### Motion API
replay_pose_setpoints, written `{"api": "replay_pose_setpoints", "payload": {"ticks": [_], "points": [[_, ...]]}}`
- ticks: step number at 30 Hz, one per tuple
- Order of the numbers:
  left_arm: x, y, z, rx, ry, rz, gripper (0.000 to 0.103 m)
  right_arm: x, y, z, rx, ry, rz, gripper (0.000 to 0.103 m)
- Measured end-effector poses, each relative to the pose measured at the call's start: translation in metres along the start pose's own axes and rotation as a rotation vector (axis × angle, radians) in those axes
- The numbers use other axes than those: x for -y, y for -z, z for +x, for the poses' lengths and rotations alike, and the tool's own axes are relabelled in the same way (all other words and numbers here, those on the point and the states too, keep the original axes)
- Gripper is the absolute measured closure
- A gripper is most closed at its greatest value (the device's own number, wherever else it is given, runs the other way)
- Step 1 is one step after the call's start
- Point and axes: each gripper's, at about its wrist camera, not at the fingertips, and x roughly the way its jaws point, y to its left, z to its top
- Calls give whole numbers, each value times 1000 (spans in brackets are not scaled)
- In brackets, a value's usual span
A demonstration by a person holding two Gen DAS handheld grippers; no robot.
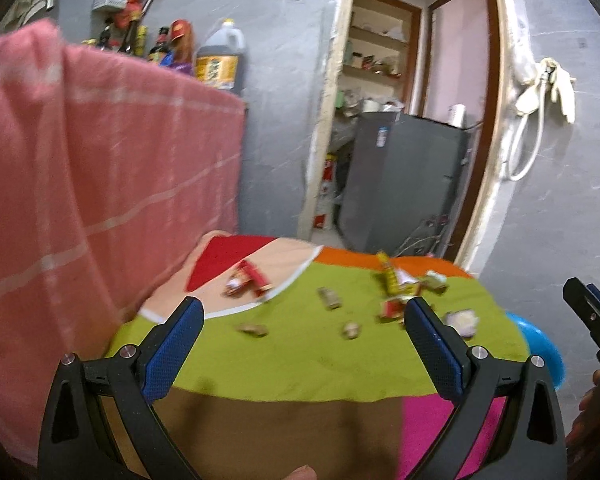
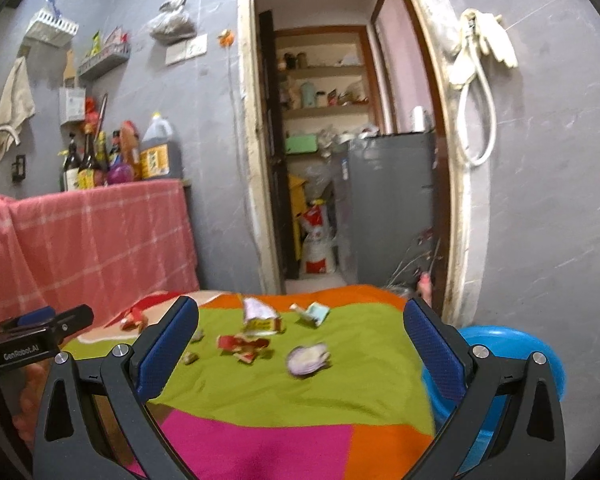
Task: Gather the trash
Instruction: 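Move both tools back over the blanket toward the stones, then grasp the small tan stone with the right gripper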
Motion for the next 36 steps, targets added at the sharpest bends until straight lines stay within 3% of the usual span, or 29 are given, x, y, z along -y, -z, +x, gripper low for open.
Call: {"api": "replay_pose_setpoints", "payload": {"ticks": [13, 17, 18, 22, 27, 36], "points": [[-44, 6, 39, -159, -76, -15, 5, -34, 16, 59, -177, -127, -50, 0], [-50, 6, 52, -196, -54, -11, 6, -46, 20, 79, -241, -176, -66, 11], [-51, 6, 55, -204, -48, -7, 11, -50, 22, 86, -266, -191, -74, 17], [-54, 6, 69, -255, -15, -3, 31, -62, 29, 108, -348, -235, -91, 26], [-57, 7, 84, -313, 35, -11, 55, -75, 36, 132, -443, -284, -100, 50], [-53, 8, 91, -324, 65, 25, 74, -99, 49, 164, -581, -327, -148, 66]]}}
